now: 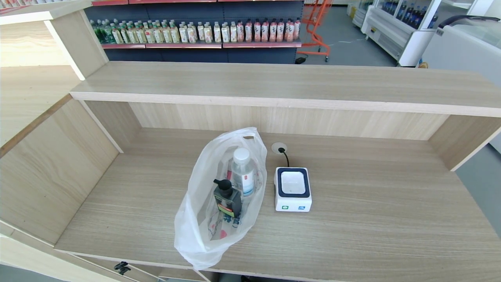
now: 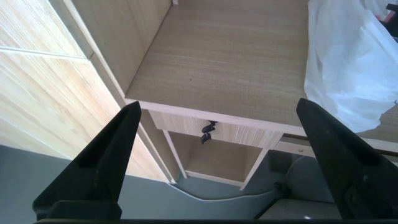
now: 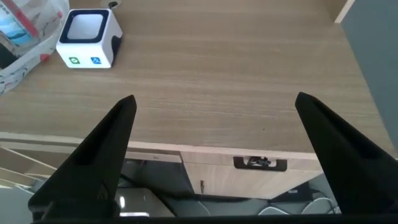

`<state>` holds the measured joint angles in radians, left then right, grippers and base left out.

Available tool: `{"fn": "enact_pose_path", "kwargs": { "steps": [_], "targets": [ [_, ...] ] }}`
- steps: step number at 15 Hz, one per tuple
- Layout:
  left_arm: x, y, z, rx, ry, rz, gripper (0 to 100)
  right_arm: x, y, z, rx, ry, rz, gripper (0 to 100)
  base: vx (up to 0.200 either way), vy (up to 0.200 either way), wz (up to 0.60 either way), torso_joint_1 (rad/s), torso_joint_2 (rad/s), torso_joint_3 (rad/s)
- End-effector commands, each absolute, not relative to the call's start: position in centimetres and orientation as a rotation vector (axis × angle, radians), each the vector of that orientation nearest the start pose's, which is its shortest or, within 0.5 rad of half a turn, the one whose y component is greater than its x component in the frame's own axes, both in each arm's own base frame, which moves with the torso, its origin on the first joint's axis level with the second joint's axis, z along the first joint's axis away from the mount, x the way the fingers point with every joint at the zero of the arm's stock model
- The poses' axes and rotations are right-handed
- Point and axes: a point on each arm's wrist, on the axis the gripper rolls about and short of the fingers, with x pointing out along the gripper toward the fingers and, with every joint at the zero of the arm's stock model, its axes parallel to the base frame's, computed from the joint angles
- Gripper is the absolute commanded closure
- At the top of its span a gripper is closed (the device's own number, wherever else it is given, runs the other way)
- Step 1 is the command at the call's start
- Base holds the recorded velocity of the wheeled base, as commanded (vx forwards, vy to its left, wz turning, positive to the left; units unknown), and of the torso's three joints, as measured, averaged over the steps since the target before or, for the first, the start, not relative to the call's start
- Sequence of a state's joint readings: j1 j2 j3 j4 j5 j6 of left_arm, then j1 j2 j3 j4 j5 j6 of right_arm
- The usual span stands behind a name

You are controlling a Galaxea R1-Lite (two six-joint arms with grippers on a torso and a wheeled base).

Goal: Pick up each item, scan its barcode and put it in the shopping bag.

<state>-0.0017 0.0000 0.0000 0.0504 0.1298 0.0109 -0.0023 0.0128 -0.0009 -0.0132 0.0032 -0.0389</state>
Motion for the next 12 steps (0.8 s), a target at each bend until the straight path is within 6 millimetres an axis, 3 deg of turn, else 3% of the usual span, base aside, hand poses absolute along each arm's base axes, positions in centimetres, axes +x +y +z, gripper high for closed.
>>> {"fn": "enact_pose_path", "kwargs": {
  "steps": [1,2,3,12],
  "targets": [
    [-2.30,0.30,7.03,0.014,0.053,0.129,0,-2.28,0.01,7.69,-0.045,-0.014,-0.002,0,0.000,0.000,0.00,0.000,0.00,0.000],
    [-2.30,0.30,7.03,0.014,0.053,0.129,0,-2.28,0.01,7.69,-0.046,-0.014,-0.002,0,0.000,0.000,0.00,0.000,0.00,0.000],
    [-2.30,0.30,7.03,0.014,0.053,0.129,0,-2.28,0.01,7.67,-0.043,-0.012,-0.003,100,0.000,0.000,0.00,0.000,0.00,0.000],
    [-2.30,0.30,7.03,0.014,0.053,0.129,0,-2.28,0.01,7.67,-0.034,-0.012,-0.003,100,0.000,0.000,0.00,0.000,0.00,0.000]
  ]
}}
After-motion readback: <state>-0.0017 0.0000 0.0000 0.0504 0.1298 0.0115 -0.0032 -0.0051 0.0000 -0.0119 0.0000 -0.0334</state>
